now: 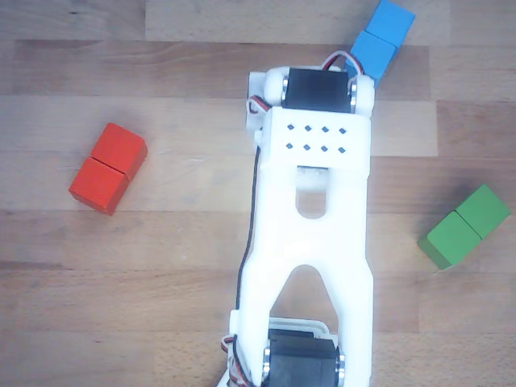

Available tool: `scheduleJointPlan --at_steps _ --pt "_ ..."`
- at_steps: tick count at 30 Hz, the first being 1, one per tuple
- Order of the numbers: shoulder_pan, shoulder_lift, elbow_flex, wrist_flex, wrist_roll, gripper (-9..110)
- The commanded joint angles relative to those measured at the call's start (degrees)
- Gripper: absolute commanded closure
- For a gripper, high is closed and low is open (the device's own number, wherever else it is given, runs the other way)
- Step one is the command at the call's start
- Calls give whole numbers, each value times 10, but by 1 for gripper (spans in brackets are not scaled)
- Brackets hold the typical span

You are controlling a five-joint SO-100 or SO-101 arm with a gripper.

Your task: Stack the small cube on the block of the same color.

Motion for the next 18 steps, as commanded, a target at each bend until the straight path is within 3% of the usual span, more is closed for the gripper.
scheduleJointPlan --at_steps 1,18 --pt "4 -3 -142 52 -5 86" --pt "84 -266 -440 67 -6 86"
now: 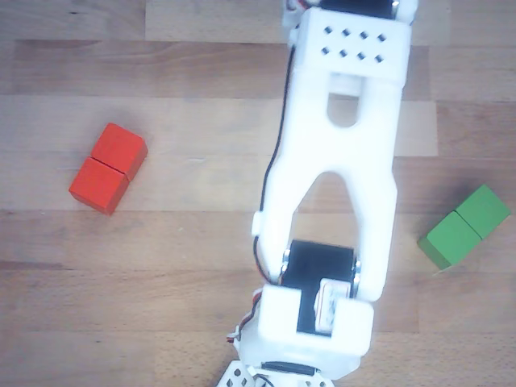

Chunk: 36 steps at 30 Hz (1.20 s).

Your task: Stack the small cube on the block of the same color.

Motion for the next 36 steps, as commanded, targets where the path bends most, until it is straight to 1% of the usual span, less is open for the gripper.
scheduleJointPlan --at_steps 1,12,36 --pt "30 -35 -106 1 -6 86" --pt "52 -143 -162 -5 -6 86" --pt "47 -200 -172 -6 -6 86"
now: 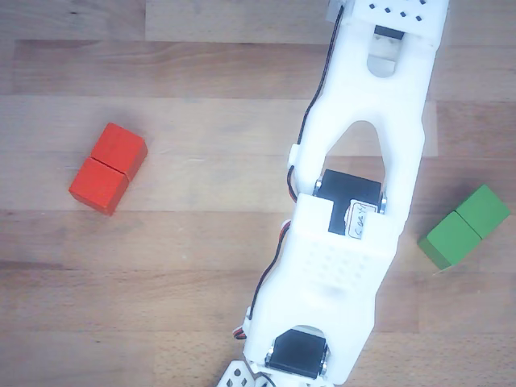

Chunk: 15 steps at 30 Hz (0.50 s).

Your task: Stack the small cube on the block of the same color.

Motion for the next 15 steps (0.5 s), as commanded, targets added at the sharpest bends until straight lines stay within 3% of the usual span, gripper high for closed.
scheduleJointPlan --at_steps 1,15 --pt "-2 4 -47 -6 -6 86" --pt "1 -9 -46 -6 -76 64"
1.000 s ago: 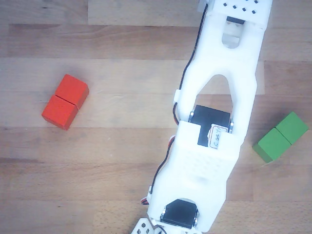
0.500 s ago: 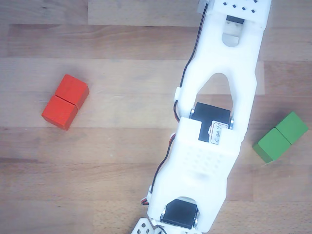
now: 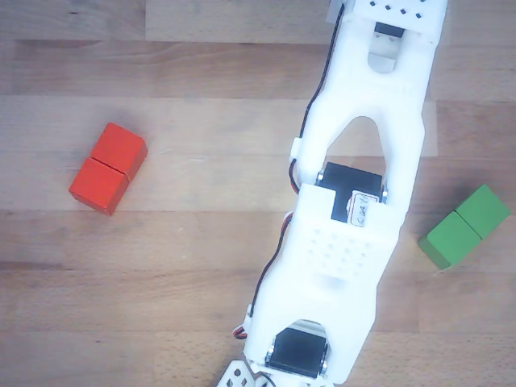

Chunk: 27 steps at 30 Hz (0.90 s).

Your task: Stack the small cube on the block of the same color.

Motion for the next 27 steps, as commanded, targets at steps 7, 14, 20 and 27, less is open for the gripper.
scheduleJointPlan --at_steps 7,14,20,27 --pt "4 16 -36 -6 -11 63" --pt "26 25 -36 -5 -11 63" --pt "69 25 -36 0 -12 63" --pt "129 51 -36 4 -13 63"
